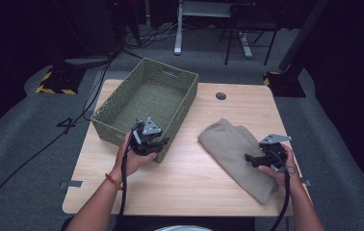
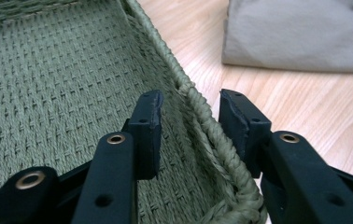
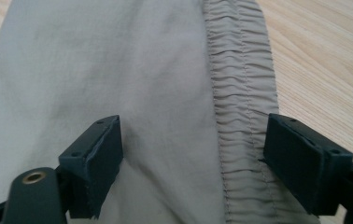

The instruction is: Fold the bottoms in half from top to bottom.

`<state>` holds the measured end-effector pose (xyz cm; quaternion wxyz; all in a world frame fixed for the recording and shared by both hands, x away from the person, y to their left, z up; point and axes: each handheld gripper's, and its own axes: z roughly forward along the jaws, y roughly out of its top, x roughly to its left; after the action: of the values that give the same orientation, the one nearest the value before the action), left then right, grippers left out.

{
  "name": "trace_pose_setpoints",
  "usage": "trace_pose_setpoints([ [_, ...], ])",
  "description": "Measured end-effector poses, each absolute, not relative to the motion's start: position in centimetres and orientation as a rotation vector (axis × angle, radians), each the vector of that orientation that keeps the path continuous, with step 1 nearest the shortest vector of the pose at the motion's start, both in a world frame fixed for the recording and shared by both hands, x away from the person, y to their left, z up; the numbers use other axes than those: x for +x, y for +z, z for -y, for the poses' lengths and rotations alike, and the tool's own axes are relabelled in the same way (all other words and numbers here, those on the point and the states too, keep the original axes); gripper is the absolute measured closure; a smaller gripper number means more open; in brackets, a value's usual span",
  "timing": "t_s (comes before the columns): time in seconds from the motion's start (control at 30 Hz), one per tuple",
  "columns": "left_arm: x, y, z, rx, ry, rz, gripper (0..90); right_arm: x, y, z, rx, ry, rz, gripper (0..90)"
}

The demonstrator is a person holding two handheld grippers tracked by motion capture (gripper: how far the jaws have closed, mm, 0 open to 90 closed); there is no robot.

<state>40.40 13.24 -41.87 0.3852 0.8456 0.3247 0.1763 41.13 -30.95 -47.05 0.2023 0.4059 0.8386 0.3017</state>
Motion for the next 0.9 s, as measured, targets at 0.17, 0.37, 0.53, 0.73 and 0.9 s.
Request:
trace_pose_setpoints([
  [0.17,40.7,-41.8,-13.4,2.197,0.405,-0.723,65.8,42.5,-47.6,31.0,1.132,0.809,-2.405,14.9],
  [0.37,40.7,-41.6,-13.6,2.253,0.366,-0.594,67.3,43.4,-48.1,30.8,1.035,0.824,-2.523,16.8],
  [0.53,40.5,-41.4,-14.3,2.298,0.283,-0.41,67.3,42.8,-48.2,29.8,0.859,0.926,-2.65,21.1],
  [0.73,41.6,-41.5,-15.1,2.279,0.351,-0.474,55.3,40.7,-48.0,26.7,0.51,0.941,-2.826,22.4],
  [0.9,42.2,-41.8,-16.3,2.21,0.417,-0.663,37.9,40.0,-48.0,25.2,0.42,0.937,-2.825,20.8],
])
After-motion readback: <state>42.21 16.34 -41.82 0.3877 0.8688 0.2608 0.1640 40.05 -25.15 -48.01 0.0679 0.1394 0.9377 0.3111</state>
